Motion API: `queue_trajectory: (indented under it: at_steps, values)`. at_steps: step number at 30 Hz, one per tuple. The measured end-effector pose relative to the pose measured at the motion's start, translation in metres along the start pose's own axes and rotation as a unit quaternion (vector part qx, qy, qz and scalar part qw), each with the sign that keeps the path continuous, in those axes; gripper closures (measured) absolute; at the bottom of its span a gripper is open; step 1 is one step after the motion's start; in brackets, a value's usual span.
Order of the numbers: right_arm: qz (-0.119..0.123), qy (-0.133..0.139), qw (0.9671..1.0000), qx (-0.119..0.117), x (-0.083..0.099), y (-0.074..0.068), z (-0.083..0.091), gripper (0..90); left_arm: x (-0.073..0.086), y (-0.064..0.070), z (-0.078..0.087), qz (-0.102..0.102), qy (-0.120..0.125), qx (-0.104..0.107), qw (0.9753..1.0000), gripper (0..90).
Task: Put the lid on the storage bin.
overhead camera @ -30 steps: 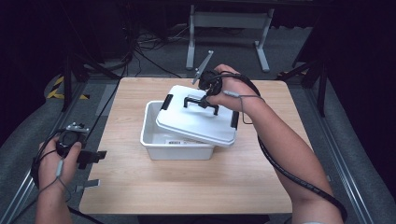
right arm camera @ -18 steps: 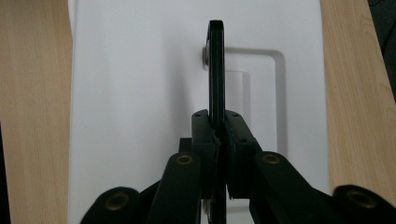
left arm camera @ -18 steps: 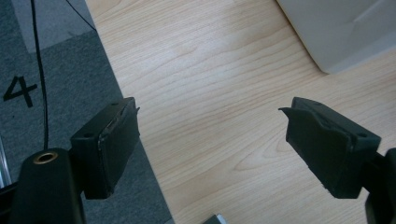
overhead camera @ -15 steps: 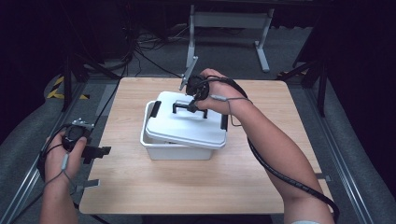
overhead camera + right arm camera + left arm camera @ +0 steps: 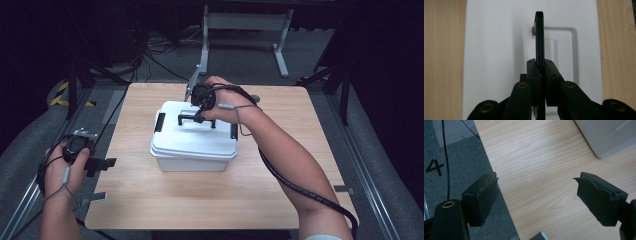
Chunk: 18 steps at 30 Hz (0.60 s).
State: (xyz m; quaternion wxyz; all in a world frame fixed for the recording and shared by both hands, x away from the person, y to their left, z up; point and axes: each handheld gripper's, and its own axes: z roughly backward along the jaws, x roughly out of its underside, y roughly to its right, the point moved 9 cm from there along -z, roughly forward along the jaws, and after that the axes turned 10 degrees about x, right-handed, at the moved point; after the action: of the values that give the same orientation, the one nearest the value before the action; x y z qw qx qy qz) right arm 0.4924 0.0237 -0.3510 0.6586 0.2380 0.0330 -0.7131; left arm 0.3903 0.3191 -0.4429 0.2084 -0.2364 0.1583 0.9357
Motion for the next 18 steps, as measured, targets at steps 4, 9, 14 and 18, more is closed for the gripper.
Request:
queue_trajectory:
  at_steps: [4,9,14,18]
  values:
    - [0.005,0.003,1.0000,-0.001,-0.0012,0.0022,-0.0011,85.0,0.0021,-0.0001,0.0009,0.004,-0.001,0.000,1.0000,17.7]
    - [0.009,0.006,0.9999,-0.003,-0.0012,0.0026,-0.0006,85.0,0.0033,-0.0003,0.0011,0.003,-0.003,-0.001,1.0000,17.7]
    - [0.013,0.010,0.9999,-0.003,-0.0033,0.0028,0.0025,85.0,0.0047,-0.0011,0.0023,0.006,-0.002,-0.001,1.0000,17.7]
    - [0.018,0.022,0.9996,-0.008,-0.0081,0.0027,0.0057,85.0,0.0047,-0.0019,0.0024,0.006,0.000,-0.004,1.0000,17.7]
